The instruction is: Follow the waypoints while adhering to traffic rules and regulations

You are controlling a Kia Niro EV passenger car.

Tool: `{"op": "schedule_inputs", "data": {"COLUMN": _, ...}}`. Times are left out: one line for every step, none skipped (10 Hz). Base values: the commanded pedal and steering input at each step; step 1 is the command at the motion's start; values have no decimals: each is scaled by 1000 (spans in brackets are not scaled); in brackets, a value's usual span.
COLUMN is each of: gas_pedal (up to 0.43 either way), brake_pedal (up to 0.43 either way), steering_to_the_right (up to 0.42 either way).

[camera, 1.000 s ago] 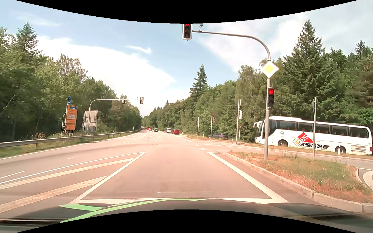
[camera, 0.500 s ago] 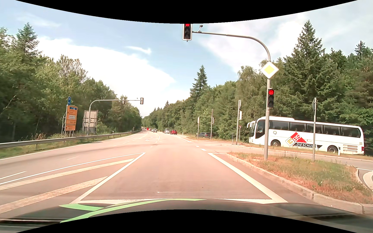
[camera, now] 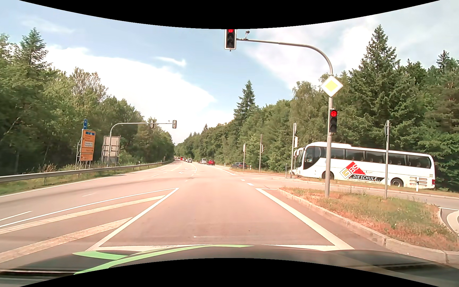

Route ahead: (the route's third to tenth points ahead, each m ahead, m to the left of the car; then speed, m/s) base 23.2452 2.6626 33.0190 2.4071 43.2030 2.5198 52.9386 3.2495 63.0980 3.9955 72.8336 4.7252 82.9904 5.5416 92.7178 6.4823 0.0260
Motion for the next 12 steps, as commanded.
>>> {"op": "schedule_inputs", "data": {"gas_pedal": 0, "brake_pedal": 274, "steering_to_the_right": -20}}
{"op": "schedule_inputs", "data": {"gas_pedal": 0, "brake_pedal": 274, "steering_to_the_right": -20}}
{"op": "schedule_inputs", "data": {"gas_pedal": 0, "brake_pedal": 268, "steering_to_the_right": -20}}
{"op": "schedule_inputs", "data": {"gas_pedal": 0, "brake_pedal": 268, "steering_to_the_right": -20}}
{"op": "schedule_inputs", "data": {"gas_pedal": 0, "brake_pedal": 274, "steering_to_the_right": -20}}
{"op": "schedule_inputs", "data": {"gas_pedal": 0, "brake_pedal": 274, "steering_to_the_right": -20}}
{"op": "schedule_inputs", "data": {"gas_pedal": 0, "brake_pedal": 268, "steering_to_the_right": -20}}
{"op": "schedule_inputs", "data": {"gas_pedal": 0, "brake_pedal": 274, "steering_to_the_right": -20}}
{"op": "schedule_inputs", "data": {"gas_pedal": 0, "brake_pedal": 268, "steering_to_the_right": -20}}
{"op": "schedule_inputs", "data": {"gas_pedal": 0, "brake_pedal": 268, "steering_to_the_right": -20}}
{"op": "schedule_inputs", "data": {"gas_pedal": 0, "brake_pedal": 268, "steering_to_the_right": -20}}
{"op": "schedule_inputs", "data": {"gas_pedal": 0, "brake_pedal": 268, "steering_to_the_right": -20}}
